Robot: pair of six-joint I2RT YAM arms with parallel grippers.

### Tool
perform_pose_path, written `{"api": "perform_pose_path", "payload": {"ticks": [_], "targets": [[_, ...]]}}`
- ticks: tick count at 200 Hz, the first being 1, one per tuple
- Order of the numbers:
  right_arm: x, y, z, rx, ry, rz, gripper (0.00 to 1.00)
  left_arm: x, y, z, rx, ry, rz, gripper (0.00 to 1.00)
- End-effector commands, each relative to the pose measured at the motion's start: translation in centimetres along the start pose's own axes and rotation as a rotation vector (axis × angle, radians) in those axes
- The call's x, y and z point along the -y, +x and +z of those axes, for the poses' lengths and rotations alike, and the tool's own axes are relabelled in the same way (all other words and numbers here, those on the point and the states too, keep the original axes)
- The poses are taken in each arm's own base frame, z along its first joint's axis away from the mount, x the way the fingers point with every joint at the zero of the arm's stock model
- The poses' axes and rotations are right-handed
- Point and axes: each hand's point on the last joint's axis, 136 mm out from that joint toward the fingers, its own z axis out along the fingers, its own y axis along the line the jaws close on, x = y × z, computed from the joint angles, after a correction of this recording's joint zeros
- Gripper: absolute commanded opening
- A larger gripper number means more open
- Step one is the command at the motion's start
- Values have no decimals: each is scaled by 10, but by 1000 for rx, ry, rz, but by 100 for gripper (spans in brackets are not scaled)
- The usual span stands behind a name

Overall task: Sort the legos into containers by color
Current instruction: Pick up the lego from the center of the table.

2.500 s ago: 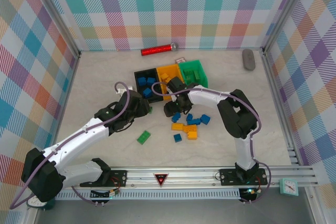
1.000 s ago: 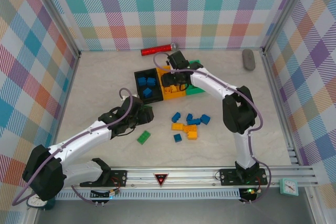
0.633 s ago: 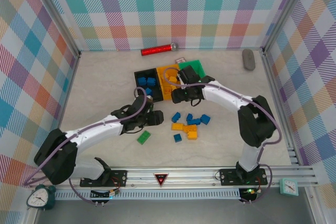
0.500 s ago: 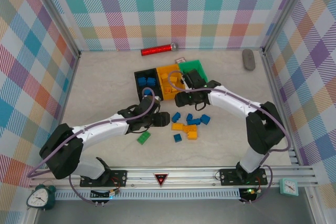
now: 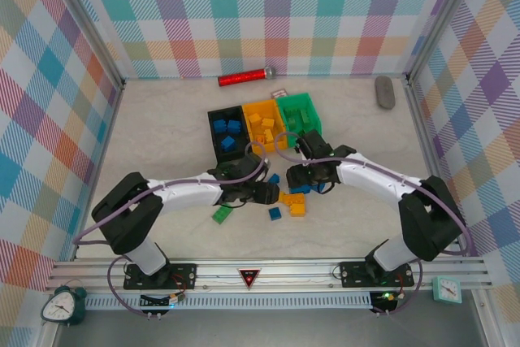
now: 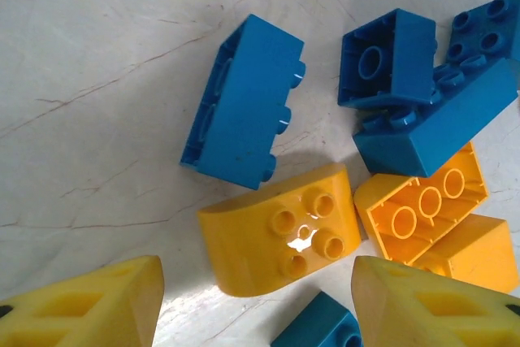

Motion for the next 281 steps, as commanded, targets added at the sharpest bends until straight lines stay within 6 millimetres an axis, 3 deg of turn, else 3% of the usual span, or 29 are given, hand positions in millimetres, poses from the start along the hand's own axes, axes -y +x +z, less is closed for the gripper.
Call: {"api": "perform_pose_path", "payload": {"ticks": [1,33,73,94,128,168,198,238,281], "targets": [[5,3,-7,11,23,14,71,1,-12,2,25,-55,28,62],[5,3,-7,12,21,19,71,-24,-24,5,7,-253,36,61],[10,4,-7,22,37,26,71,-21,-30,23,-36,-276,65,54],[13,7,-8,31,50,33,71,-15,-30,29,-59,-257,67,44],[15,9,-7,38,51,38,71,-13,-37,25,-34,-251,57,17],[15,16,-1,21,37,40,71,-13,-53,-1,20,-235,21,14],[14,22,1,14,26,46,71,-39,-77,-37,82,-282,-48,14],[14,27,3,11,14,51,71,-82,-125,-90,178,-374,-149,14],[18,34,2,14,26,65,71,-111,-173,-108,235,-447,-189,18]]}}
